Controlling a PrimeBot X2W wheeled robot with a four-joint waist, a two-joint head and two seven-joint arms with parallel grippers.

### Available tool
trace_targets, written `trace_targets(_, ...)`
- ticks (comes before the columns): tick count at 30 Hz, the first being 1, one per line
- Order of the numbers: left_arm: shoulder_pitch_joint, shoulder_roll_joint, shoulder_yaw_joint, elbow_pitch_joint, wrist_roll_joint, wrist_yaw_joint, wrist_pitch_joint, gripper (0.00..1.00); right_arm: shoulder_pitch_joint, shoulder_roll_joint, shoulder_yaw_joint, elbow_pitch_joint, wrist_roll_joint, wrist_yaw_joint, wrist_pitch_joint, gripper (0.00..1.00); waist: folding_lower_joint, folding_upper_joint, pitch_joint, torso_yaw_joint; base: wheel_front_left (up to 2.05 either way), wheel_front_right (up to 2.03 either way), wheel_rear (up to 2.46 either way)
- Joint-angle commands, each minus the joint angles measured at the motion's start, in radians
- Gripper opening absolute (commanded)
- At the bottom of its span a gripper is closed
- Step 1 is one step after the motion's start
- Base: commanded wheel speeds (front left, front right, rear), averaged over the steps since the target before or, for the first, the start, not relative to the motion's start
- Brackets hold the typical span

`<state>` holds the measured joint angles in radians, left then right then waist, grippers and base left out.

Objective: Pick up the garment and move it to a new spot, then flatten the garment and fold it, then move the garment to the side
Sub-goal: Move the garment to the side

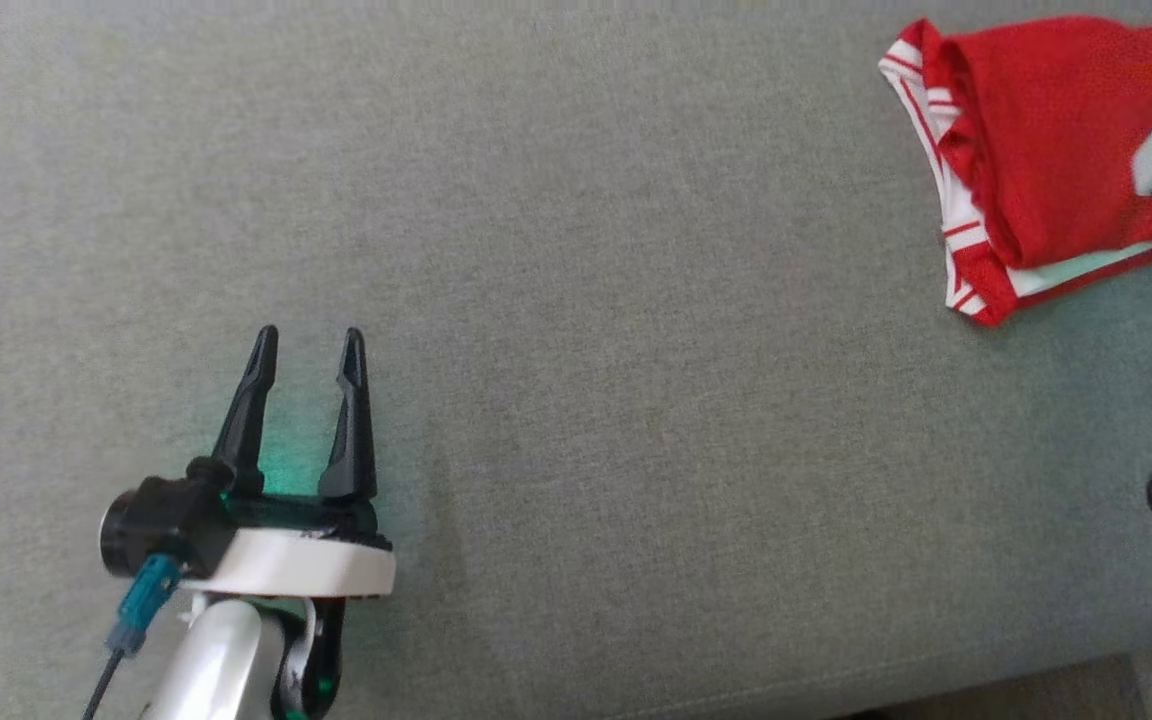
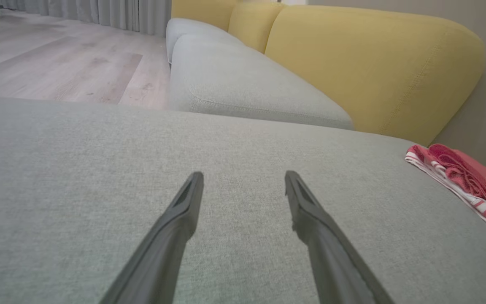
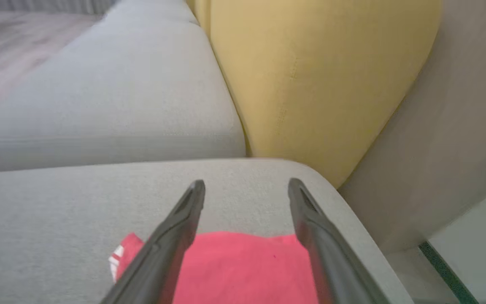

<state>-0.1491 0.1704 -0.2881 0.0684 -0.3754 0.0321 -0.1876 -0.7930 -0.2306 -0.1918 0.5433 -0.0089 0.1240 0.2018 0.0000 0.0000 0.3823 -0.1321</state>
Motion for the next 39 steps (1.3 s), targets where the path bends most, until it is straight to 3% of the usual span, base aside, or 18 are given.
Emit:
trace_targets(1, -0.018, 0.003, 0.037, -0.017, -0.013, 0.004, -0.013, 1.0, -0.008, 0.005, 0.033, -0.058, 0.014, 0.007, -0.018, 1.0, 0.0, 0.0, -0.039, 0.016, 0.0, 0.0, 0.0)
trace_targets(8, 0.014, -0.013, 0.069, 0.034, -0.049, 0.017, -0.038, 1.0, 0.091, 0.076, 0.09, -0.121, 0.042, 0.007, -0.093, 1.0, 0.0, 0.0, -0.156, 0.07, 0.0, 0.0, 0.0)
trace_targets(18, 0.107, -0.022, 0.119, 0.085, -0.08, 0.044, -0.061, 1.0, 0.368, 0.167, 0.126, -0.23, 0.068, 0.007, -0.185, 1.0, 0.0, 0.0, -0.286, 0.153, 0.0, 0.0, 0.0)
trace_targets(31, 0.167, -0.03, 0.11, 0.103, -0.086, 0.039, -0.067, 1.0, 0.686, 0.18, 0.168, -0.43, 0.13, 0.007, -0.261, 1.0, 0.0, 0.0, -0.343, 0.246, 0.0, 0.0, 0.0)
trace_targets(39, 0.17, -0.034, 0.083, 0.123, -0.085, 0.029, -0.06, 1.0, 0.815, 0.18, 0.212, -0.491, 0.187, 0.007, -0.282, 1.0, 0.0, 0.0, -0.363, 0.248, 0.0, 0.0, 0.0)
